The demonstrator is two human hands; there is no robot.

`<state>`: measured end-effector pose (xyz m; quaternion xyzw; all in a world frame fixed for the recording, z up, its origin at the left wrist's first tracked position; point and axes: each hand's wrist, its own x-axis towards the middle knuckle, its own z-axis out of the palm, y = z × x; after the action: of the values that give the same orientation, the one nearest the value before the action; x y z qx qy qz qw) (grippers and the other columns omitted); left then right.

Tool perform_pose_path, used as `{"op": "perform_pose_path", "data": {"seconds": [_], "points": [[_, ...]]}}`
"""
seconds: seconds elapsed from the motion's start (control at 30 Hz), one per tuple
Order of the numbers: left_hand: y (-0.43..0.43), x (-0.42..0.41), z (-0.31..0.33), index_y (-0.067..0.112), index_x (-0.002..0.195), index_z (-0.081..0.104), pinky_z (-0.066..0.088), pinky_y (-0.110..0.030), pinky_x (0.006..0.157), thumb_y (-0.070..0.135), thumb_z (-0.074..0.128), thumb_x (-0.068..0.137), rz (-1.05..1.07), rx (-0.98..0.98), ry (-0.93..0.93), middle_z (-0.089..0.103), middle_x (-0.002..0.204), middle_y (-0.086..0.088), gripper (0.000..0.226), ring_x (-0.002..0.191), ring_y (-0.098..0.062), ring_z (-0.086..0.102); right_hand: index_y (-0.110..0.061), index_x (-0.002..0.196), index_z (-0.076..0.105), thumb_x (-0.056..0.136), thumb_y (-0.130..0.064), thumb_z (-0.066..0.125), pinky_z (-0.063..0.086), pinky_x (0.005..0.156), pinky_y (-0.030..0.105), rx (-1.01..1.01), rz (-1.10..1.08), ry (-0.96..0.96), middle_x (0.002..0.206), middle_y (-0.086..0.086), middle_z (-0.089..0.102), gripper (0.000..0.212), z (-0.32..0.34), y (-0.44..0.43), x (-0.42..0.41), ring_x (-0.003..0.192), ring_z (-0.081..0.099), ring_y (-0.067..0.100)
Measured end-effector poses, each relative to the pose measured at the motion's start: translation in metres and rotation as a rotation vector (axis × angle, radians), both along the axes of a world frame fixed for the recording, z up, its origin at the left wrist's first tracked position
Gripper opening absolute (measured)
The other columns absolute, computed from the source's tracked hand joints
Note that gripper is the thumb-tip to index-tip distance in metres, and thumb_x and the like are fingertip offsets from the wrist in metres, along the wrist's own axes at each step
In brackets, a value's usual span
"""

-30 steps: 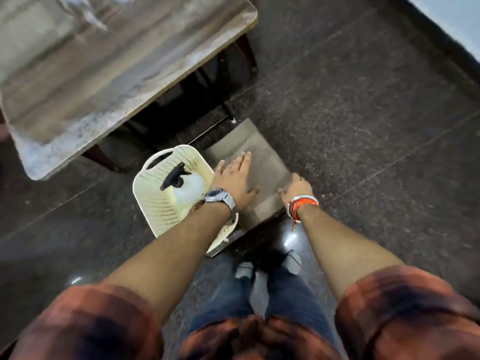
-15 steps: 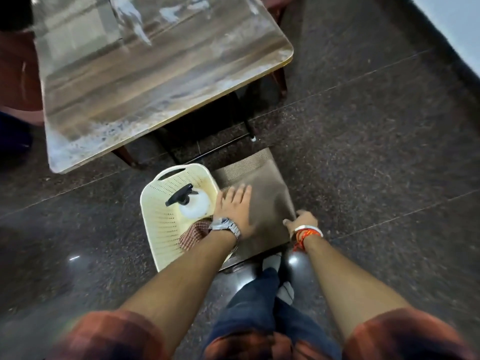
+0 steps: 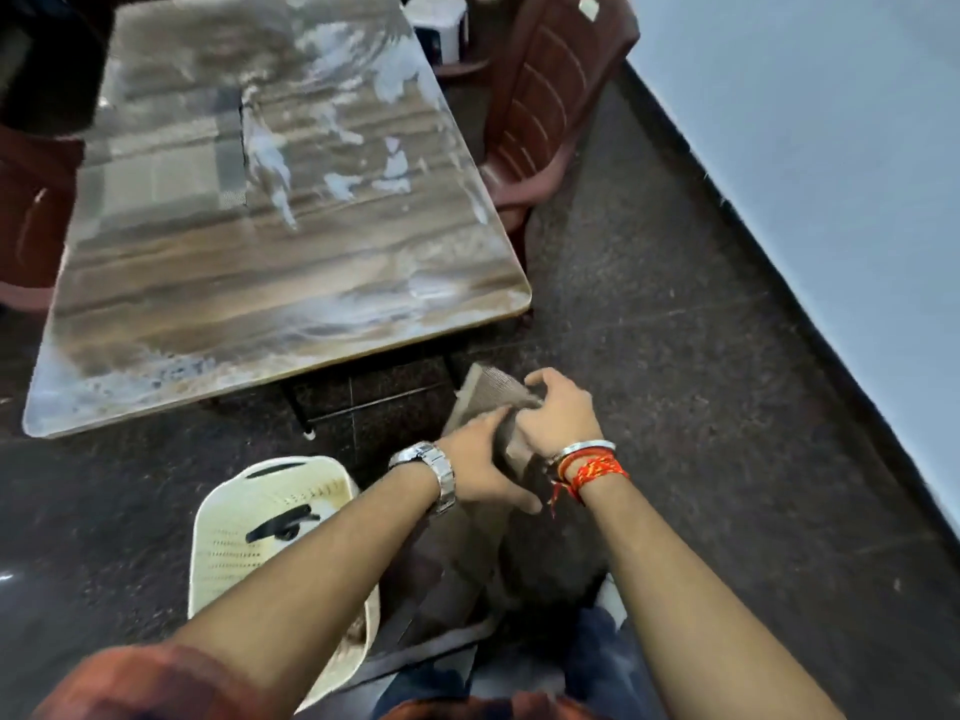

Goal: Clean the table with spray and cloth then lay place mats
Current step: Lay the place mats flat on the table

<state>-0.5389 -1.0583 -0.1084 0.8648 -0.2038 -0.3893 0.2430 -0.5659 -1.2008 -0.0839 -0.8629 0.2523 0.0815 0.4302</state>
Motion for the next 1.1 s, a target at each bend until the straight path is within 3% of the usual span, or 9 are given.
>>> {"op": "perform_pose_path", "data": {"seconds": [0.17,0.23,0.3,0.4,0.53,0.7,0.87,1.0,1.1], "points": [[-0.047,0.057,0.083,0.025,0.117,0.063,0.053,-0.025,0.093,0.051,0.092,0.05,0.01,-0.125,0.044,0.071,0.109,0.012,0.078,0.099,-0.006,0.066,-0.009,0.073,0.075,0.073,-0.017,0.063,0.058,0.068,0.033,0.012,0.272,0.009,0.074,0.012,0.072,0.015,0.062,-0.069,0.075,0.071,0.069,0.026],[-0.063,0.073,0.107,0.032,0.119,0.061,0.054,-0.035,0.097,0.065,0.088,0.047,0.026,-0.14,0.048,0.069,0.115,0.01,0.084,0.105,-0.007,0.066,0.002,0.075,0.072,0.075,-0.013,0.07,0.059,0.057,0.034,0.189,0.352,0.008,0.065,0.018,0.069,0.016,0.083,-0.093,0.097,0.053,0.067,0.025],[-0.079,0.083,0.129,0.031,0.12,0.058,0.057,-0.05,0.092,0.057,0.088,0.059,0.038,-0.159,0.096,0.065,0.124,-0.004,0.072,0.105,-0.017,0.067,0.007,0.077,0.07,0.078,-0.013,0.076,0.05,0.042,0.024,0.318,0.424,0.038,0.059,0.016,0.066,0.021,0.103,-0.113,0.112,0.043,0.059,0.018],[-0.103,0.098,0.149,0.034,0.12,0.055,0.062,-0.035,0.075,0.026,0.08,0.081,0.157,-0.197,0.238,0.061,0.127,0.001,0.047,0.093,-0.005,0.064,0.005,0.076,0.07,0.076,-0.019,0.081,0.037,0.034,0.018,0.397,0.502,0.028,0.059,0.013,0.063,0.027,0.122,-0.144,0.14,0.038,0.049,0.011],[-0.12,0.114,0.157,0.042,0.128,0.051,0.058,-0.023,0.063,0.016,0.065,0.093,0.355,-0.334,0.342,0.064,0.12,0.007,0.046,0.103,-0.015,0.065,0.006,0.091,0.07,0.071,-0.026,0.084,0.03,0.033,0.015,0.49,0.545,0.022,0.067,0.011,0.06,0.041,0.135,-0.168,0.176,0.035,0.037,0.004],[-0.125,0.14,0.165,0.023,0.141,0.048,0.053,-0.016,0.051,0.019,0.057,0.095,0.491,-0.421,0.362,0.068,0.071,0.013,0.047,0.056,0.0,0.063,-0.003,0.092,0.071,0.069,-0.025,0.084,0.025,0.029,0.013,0.665,0.587,0.073,0.058,0.001,0.049,0.033,0.138,-0.18,0.213,0.034,0.033,0.001],[-0.124,0.19,0.162,0.03,0.135,0.06,0.055,-0.019,0.05,0.037,0.078,0.079,0.531,-0.512,0.422,0.061,0.101,-0.008,0.059,0.064,-0.01,0.059,-0.007,0.082,0.071,0.055,-0.027,0.083,0.025,0.028,0.011,0.826,0.556,0.098,0.06,0.002,0.053,0.036,0.134,-0.193,0.264,0.031,0.031,0.0],[-0.137,0.244,0.162,0.027,0.107,0.076,0.04,-0.016,0.04,0.01,0.062,0.075,0.602,-0.468,0.202,0.066,0.082,-0.008,0.039,0.047,-0.011,0.052,-0.01,0.081,0.072,0.048,-0.028,0.087,0.022,0.031,0.013,0.858,0.538,0.072,0.056,-0.001,0.05,0.04,0.128,-0.194,0.318,0.033,0.031,0.001],[-0.147,0.298,0.175,0.024,0.087,0.074,0.046,-0.026,0.055,0.012,0.058,0.069,0.69,-0.337,-0.092,0.068,0.077,-0.005,0.027,0.065,-0.025,0.061,-0.016,0.091,0.07,0.061,-0.016,0.088,0.025,0.038,0.017,0.773,0.528,-0.057,0.059,-0.004,0.053,0.034,0.128,-0.185,0.369,0.039,0.035,0.005]]}}
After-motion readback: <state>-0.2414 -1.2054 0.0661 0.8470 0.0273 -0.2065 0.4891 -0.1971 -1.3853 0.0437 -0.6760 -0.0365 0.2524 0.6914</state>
